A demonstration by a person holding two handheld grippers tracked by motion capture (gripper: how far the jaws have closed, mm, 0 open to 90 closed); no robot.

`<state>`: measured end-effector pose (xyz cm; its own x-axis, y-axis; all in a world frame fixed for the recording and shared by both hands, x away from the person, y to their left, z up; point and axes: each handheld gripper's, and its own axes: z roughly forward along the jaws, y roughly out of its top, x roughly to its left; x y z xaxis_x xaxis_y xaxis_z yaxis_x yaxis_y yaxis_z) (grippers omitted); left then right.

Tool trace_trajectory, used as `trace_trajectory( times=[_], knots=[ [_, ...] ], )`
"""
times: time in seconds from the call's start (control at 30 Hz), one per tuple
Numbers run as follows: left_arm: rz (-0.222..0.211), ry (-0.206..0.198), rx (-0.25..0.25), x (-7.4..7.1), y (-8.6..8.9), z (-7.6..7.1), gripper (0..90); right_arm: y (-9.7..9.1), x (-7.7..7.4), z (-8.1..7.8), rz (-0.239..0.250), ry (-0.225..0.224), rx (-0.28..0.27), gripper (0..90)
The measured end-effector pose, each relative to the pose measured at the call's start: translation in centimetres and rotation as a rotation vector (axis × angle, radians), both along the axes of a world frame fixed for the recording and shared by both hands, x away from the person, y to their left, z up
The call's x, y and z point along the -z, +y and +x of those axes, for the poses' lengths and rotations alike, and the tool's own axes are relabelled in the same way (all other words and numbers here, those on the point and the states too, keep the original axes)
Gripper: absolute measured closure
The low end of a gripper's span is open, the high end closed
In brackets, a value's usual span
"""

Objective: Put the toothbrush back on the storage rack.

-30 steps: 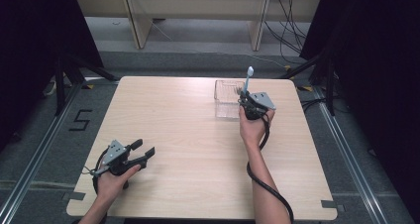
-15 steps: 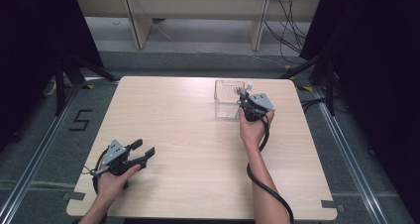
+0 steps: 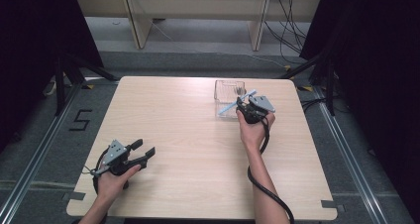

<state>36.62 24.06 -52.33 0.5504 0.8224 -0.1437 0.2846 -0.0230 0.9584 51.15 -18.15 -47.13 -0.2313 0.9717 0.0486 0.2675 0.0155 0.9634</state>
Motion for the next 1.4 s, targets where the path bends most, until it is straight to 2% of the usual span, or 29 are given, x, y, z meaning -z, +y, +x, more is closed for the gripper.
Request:
trace_trajectory(
  times=[0.13,0.2,0.23,0.27,0.33,0.37,0.43,0.63,0.7,0.73,0.77,0.8,0.87,0.9,0.93,1.0,1.03,1.07,1.13,1.17,1.3,1.33,1.4],
  knots=[
    [-0.001,-0.001,-0.001,0.0,0.0,0.0,34.3,-0.1,0.0,-0.2,0.005,0.010,-0.005,46.0],
    [0.000,-0.001,-0.001,0.0,0.0,0.0,34.3,-0.3,0.0,-0.4,-0.011,0.015,-0.010,44.9],
    [0.000,-0.001,-0.001,0.0,0.0,0.0,34.3,-0.2,0.0,-0.6,0.013,0.032,-0.007,44.5],
    [0.000,-0.001,-0.001,0.0,0.0,0.0,34.3,-0.4,0.0,-0.5,-0.006,0.019,-0.011,43.9],
    [-0.001,-0.001,-0.002,0.0,0.0,0.0,34.3,-0.6,-0.1,-0.7,-0.025,0.025,-0.024,43.4],
    [-0.001,-0.001,-0.002,0.0,0.0,0.0,34.3,-0.4,-0.1,-1.0,0.008,0.043,-0.013,43.2],
    [0.000,0.000,-0.002,0.0,0.0,0.0,34.3,-0.6,-0.1,-1.1,-0.018,0.039,-0.030,43.2],
    [0.002,0.000,-0.002,0.0,0.0,0.0,34.3,-0.8,-0.3,-1.8,-0.010,0.081,-0.034,41.5],
    [0.001,0.000,-0.002,0.0,0.0,0.0,34.4,-1.1,-0.4,-1.9,-0.041,0.087,-0.045,41.1],
    [0.002,-0.001,-0.002,0.0,0.0,0.0,34.3,-1.2,-0.2,-2.0,-0.023,0.081,-0.050,41.0],
    [0.001,0.000,-0.002,0.0,0.0,0.0,34.3,-1.2,-0.3,-2.2,-0.020,0.099,-0.046,40.9],
    [0.002,0.001,-0.002,0.0,0.0,0.0,34.3,-1.4,-0.3,-2.2,-0.035,0.101,-0.050,40.8],
    [0.004,0.001,-0.002,0.0,0.0,0.0,34.3,-1.3,-0.3,-2.5,-0.027,0.117,-0.048,40.6],
    [0.004,0.000,-0.002,0.0,0.0,0.0,34.3,-1.5,-0.3,-2.6,-0.047,0.115,-0.058,40.5],
    [0.004,0.001,-0.002,0.0,0.0,0.0,34.3,-1.5,-0.3,-2.6,-0.041,0.119,-0.070,40.5],
    [0.003,0.000,-0.003,0.0,0.0,0.0,34.3,-1.5,-0.3,-2.8,-0.048,0.133,-0.060,40.4],
    [0.004,0.000,-0.003,0.0,0.0,0.0,34.3,-1.6,-0.2,-2.9,-0.062,0.124,-0.062,40.3],
    [0.004,-0.001,-0.003,0.0,0.0,0.0,34.3,-1.6,-0.3,-3.0,-0.046,0.127,-0.064,40.2],
    [0.005,-0.001,-0.003,0.0,-0.1,0.0,34.3,-1.8,-0.5,-3.1,-0.083,0.133,-0.078,40.1],
    [0.006,-0.001,-0.002,0.0,0.0,0.0,34.3,-1.6,-0.5,-3.3,-0.061,0.138,-0.057,40.1],
    [0.006,0.000,-0.003,0.0,0.0,0.0,34.3,-1.9,-0.7,-3.6,-0.084,0.141,-0.083,39.8],
    [0.006,0.000,-0.003,0.0,0.0,0.0,34.3,-1.9,-0.8,-3.7,-0.095,0.145,-0.071,39.8],
    [0.006,0.000,-0.003,0.0,0.0,0.0,34.3,-1.9,-0.9,-4.0,-0.077,0.160,-0.074,39.8]
  ],
)
